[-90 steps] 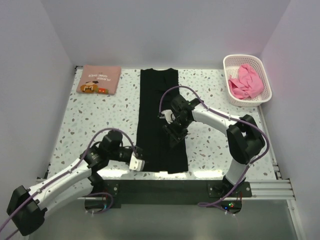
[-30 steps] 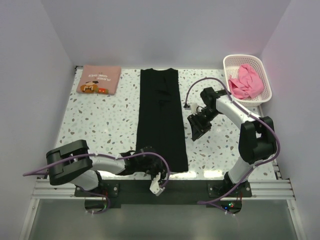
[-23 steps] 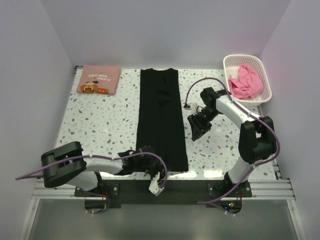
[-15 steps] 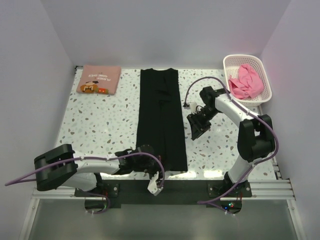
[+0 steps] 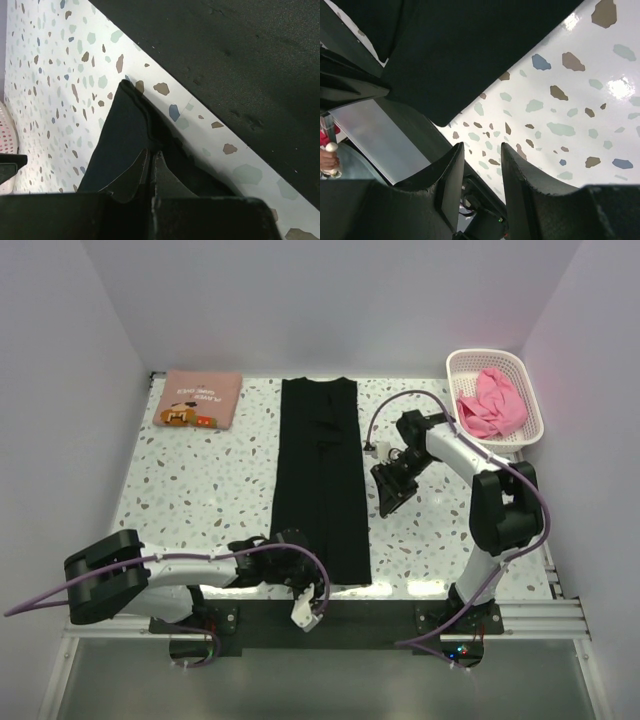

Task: Fold and stack the t-shirts
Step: Fold the tshirt

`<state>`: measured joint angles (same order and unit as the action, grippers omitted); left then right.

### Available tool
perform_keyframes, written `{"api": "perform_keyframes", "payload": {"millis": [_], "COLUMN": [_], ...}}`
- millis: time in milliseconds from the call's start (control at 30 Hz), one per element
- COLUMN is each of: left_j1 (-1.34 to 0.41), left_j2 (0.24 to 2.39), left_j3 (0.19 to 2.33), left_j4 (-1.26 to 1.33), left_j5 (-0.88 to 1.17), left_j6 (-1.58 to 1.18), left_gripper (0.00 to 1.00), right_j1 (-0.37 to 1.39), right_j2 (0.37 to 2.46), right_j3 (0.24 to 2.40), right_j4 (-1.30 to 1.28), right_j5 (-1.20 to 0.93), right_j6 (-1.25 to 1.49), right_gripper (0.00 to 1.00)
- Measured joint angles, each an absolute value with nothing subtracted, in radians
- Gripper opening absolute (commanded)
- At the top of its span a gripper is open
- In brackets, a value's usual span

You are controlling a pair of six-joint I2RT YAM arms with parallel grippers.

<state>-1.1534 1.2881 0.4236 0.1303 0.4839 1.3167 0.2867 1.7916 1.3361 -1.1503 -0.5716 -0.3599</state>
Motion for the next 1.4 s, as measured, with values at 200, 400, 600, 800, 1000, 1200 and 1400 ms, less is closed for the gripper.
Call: {"api": "perform_keyframes", "payload": {"millis": [200, 400, 600, 800, 1000, 1200, 1400], "left_j1": [-1.128, -1.011, -0.828, -0.67, -0.628, -0.628, -0.627], "left_j2": [1.311, 1.309, 1.07, 0.83, 0.822, 0.886, 0.949], "left_j3": [0.421, 0.459, 0.554, 0.532, 0.477, 0.467, 0.454], "left_j4": [0.13, 0.031, -0.2, -0.533, -0.795, -0.923, -0.946], "left_j5": [0.498, 0.584, 0.706, 0.76, 0.758, 0.741, 0.703], "left_j6": [1.302, 1.238, 1.215, 1.35, 1.489, 1.601, 1.67], "left_gripper": [0.23, 0.42, 0.45, 0.46, 0.47, 0.49, 0.49], "right_j1": [0.287, 0.287, 0.295, 0.51, 0.774, 0.92, 1.01], "right_j2": [1.8, 1.783, 1.535, 1.235, 1.198, 1.213, 1.227], "right_j3": [1.348, 1.367, 1.286, 1.03, 0.777, 0.736, 0.7], "right_j4": [-1.148, -1.141, -1.032, -0.906, -0.819, -0.764, -0.716], "right_j5": [-0.595, -0.594, -0.587, -0.548, -0.505, -0.467, -0.429], "right_j6": [-0.361, -0.416, -0.615, -0.864, -1.017, -1.102, -1.139], "right_gripper": [0.43, 0.49, 0.52, 0.51, 0.5, 0.49, 0.45]}}
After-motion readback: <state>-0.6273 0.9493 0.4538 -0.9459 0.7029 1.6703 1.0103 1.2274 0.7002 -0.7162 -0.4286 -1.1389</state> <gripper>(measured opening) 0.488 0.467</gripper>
